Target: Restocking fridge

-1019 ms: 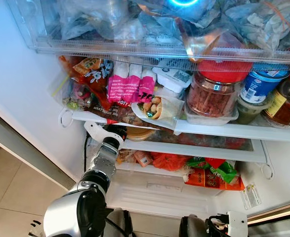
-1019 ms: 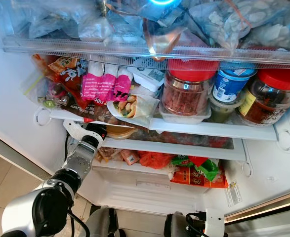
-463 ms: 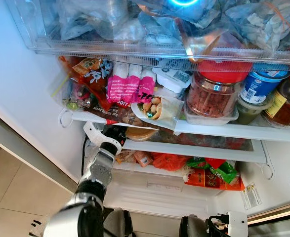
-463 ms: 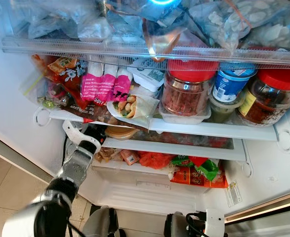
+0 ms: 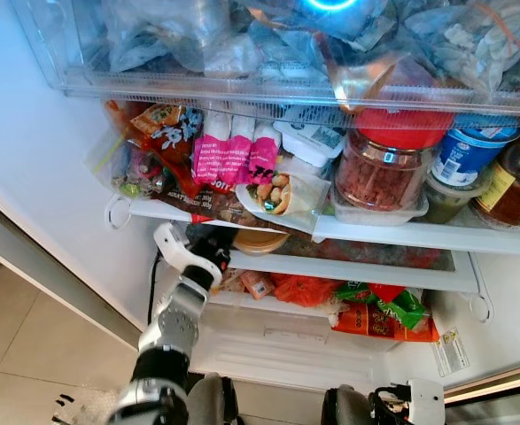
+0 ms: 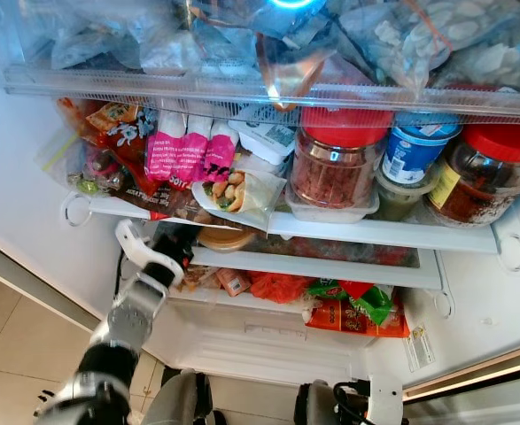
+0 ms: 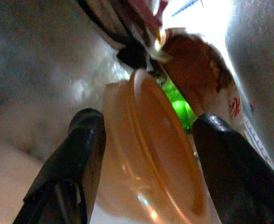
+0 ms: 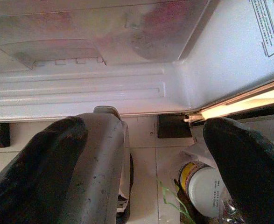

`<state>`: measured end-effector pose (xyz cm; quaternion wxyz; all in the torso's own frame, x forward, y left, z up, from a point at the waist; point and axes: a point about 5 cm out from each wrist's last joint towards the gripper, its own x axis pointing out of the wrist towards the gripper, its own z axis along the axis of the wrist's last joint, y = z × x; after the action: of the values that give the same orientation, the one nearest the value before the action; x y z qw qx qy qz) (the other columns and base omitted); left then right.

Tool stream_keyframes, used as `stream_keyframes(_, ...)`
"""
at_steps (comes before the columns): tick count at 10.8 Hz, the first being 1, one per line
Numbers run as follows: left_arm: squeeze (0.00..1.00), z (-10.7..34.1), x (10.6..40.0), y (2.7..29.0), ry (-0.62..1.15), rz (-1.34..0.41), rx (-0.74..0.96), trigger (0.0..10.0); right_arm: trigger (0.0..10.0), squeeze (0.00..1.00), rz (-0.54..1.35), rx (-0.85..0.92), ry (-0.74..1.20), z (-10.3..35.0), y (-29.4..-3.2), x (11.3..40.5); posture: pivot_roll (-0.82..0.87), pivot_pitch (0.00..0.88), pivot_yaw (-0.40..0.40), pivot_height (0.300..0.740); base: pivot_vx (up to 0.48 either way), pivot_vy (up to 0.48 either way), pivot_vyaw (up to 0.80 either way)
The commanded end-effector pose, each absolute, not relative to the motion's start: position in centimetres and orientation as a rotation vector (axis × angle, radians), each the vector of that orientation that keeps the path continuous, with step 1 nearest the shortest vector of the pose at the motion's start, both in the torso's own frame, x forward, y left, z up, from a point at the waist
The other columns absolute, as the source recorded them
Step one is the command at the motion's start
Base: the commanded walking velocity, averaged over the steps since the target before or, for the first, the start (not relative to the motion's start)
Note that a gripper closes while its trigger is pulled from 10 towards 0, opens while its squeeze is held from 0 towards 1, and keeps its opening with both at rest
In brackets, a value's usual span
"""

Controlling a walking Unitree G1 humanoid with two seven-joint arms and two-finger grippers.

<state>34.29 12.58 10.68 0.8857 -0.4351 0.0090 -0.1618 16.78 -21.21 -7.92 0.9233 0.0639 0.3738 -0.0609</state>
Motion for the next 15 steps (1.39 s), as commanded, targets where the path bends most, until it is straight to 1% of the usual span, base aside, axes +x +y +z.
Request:
stream_keyframes(1,0.00,10.8,33.8,12.7,0.033,-0.339,-0.897,10.0,10.0,0.00,-0.116,0.143,0.910,-9.6,-20.4,13.5,-0.03,0.163,0.041,0.635,0.000,0.000,0.00)
stream_keyframes(4,0.00,11.1,32.5,13.3,0.060,-0.339,-0.895,10.0,10.0,0.00,-0.118,0.142,0.911,-9.6,-20.5,13.5,-0.03,0.173,0.043,0.635,0.000,0.000,0.00)
stream_keyframes(9,0.00,11.8,30.9,12.2,0.136,-0.407,-0.936,10.0,10.0,0.00,-0.113,0.139,0.915,-9.6,-20.4,13.5,-0.02,0.179,0.048,0.635,0.000,0.000,0.00)
stream_keyframes(12,0.00,11.8,32.2,12.3,0.138,-0.383,-0.994,10.0,10.0,0.00,-0.112,0.135,0.926,-9.7,-20.4,13.3,-0.03,0.179,0.048,0.635,0.000,0.000,0.00)
stream_keyframes(13,0.00,11.6,33.1,12.2,0.137,-0.374,-1.005,10.0,10.0,0.00,-0.112,0.131,0.930,-9.7,-20.5,13.3,-0.03,0.178,0.046,0.635,0.000,0.000,0.00)
stream_keyframes(15,0.00,11.3,34.0,11.5,0.145,-0.364,-1.046,10.0,10.0,0.00,-0.110,0.129,0.930,-9.7,-20.5,13.3,-0.04,0.177,0.044,0.635,0.000,0.000,0.00)
